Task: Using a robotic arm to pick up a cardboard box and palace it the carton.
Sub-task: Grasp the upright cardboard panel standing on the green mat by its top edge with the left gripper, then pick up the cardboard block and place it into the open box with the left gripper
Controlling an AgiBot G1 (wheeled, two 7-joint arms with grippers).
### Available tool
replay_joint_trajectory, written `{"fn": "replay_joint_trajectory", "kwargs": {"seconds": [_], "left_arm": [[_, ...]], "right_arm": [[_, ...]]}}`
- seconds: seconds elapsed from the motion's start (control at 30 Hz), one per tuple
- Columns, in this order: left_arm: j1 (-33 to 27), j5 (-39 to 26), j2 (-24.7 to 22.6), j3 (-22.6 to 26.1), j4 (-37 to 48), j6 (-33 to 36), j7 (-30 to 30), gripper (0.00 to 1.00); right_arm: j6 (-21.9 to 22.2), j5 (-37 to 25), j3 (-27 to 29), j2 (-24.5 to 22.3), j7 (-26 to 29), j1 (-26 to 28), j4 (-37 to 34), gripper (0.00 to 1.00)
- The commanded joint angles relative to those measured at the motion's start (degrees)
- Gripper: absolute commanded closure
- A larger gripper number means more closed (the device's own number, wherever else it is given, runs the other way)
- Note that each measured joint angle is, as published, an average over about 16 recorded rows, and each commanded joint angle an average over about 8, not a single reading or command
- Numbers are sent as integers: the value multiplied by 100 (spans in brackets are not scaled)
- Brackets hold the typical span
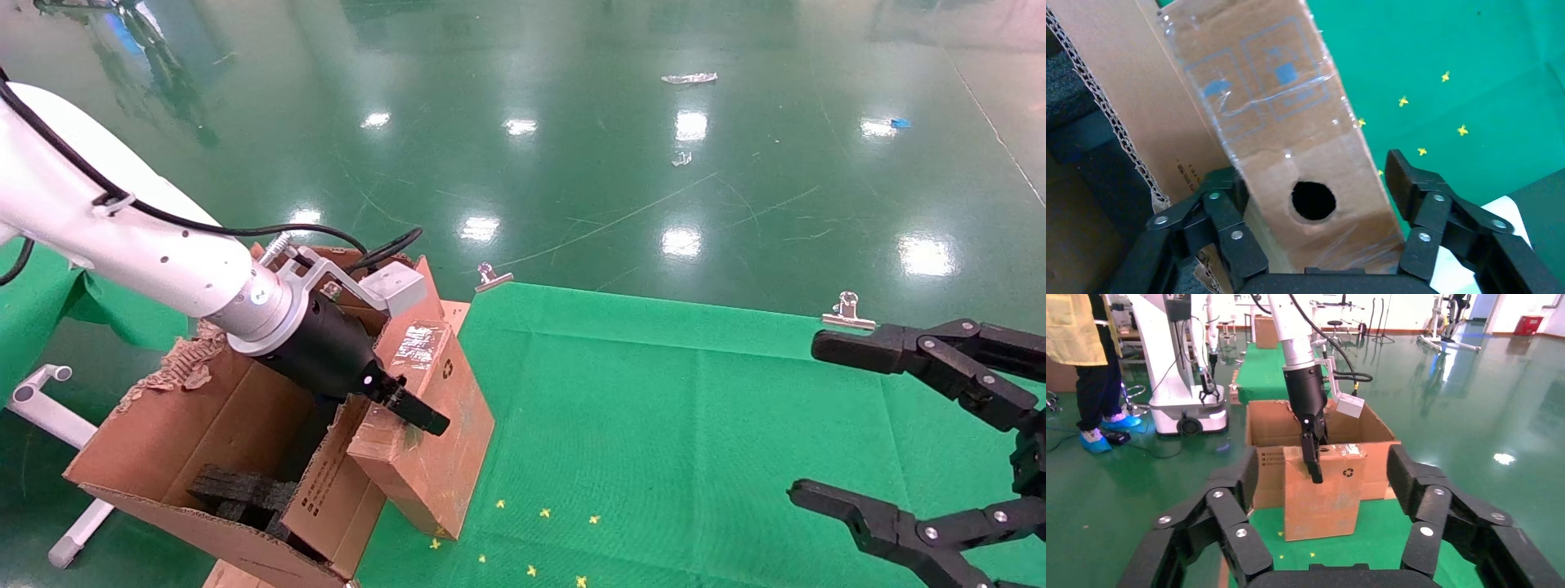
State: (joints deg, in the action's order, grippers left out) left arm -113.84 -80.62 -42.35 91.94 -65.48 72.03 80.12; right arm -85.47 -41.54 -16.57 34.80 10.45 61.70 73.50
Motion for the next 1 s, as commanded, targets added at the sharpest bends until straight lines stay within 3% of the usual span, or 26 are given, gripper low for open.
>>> {"fn": "replay_joint_trajectory", "kwargs": {"seconds": [0.03, 0.53, 1.0], "left_arm": [[19, 23, 8, -8, -1, -18, -31, 100], [-69, 375, 143, -245, -47, -63, -612, 100], [-1165, 1210, 1271, -1363, 89, 3, -2831, 100]], "right_arm": [[0, 1, -1, 0, 0, 0, 0, 100], [3, 4, -6, -3, -3, 1, 0, 100], [5, 8, -11, -5, -6, 2, 0, 100]]}}
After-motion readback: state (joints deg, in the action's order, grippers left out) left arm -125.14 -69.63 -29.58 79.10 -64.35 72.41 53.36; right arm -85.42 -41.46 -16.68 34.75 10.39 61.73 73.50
